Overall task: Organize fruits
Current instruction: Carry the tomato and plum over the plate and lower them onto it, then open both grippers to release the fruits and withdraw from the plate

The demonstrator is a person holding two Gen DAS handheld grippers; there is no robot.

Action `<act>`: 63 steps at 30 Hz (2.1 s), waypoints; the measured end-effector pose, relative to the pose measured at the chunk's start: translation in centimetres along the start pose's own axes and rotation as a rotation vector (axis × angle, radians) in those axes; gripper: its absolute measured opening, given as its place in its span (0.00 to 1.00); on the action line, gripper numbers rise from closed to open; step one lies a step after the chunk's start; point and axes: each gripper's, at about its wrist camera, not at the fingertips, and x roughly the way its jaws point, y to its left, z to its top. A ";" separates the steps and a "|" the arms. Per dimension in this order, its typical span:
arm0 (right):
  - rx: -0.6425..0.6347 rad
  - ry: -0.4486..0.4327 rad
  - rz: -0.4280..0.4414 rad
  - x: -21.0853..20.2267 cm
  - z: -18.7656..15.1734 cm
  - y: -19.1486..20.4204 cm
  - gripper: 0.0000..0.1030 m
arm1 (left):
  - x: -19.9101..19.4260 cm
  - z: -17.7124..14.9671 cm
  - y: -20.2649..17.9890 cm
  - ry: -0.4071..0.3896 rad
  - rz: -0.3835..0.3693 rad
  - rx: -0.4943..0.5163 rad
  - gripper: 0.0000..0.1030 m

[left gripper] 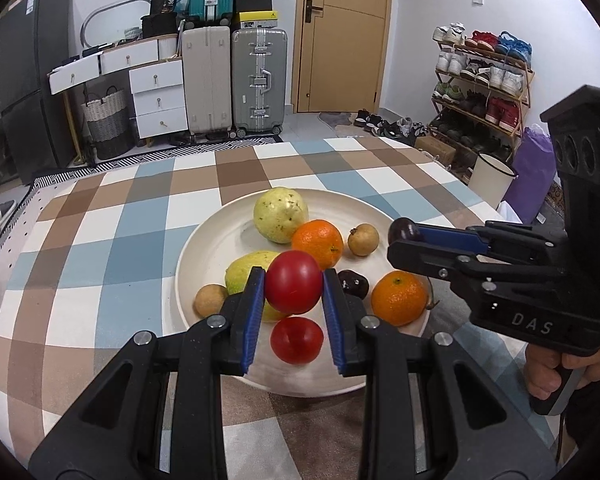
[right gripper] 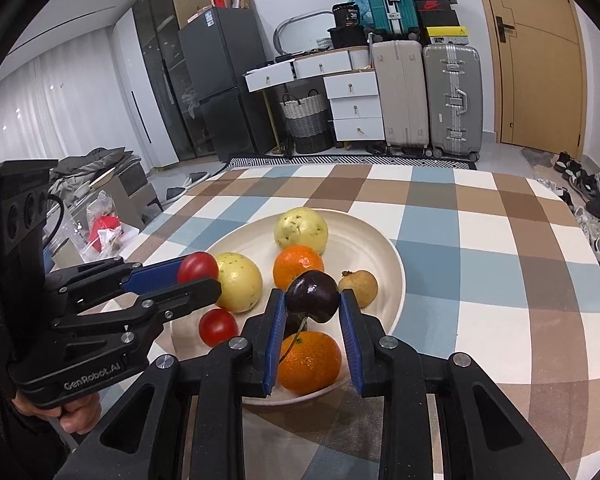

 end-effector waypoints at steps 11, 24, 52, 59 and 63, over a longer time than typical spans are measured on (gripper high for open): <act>-0.017 0.007 0.003 0.7 -0.3 0.7 0.27 | 0.6 -0.5 -0.7 0.016 -0.021 0.000 0.25; -0.020 0.005 -0.003 0.6 -0.2 1.0 0.27 | 1.0 -0.9 -1.1 0.021 -0.021 -0.010 0.25; -0.027 -0.120 -0.037 -4.8 -3.0 0.7 0.99 | -4.7 -3.6 1.9 -0.073 0.096 -0.122 1.00; -0.063 -0.148 -0.048 -6.6 -4.2 2.2 0.99 | -7.1 -5.2 1.9 -0.117 0.097 -0.132 1.00; -0.079 -0.161 -0.056 -7.2 -4.6 2.6 1.00 | -7.9 -5.7 1.7 -0.139 0.106 -0.120 1.00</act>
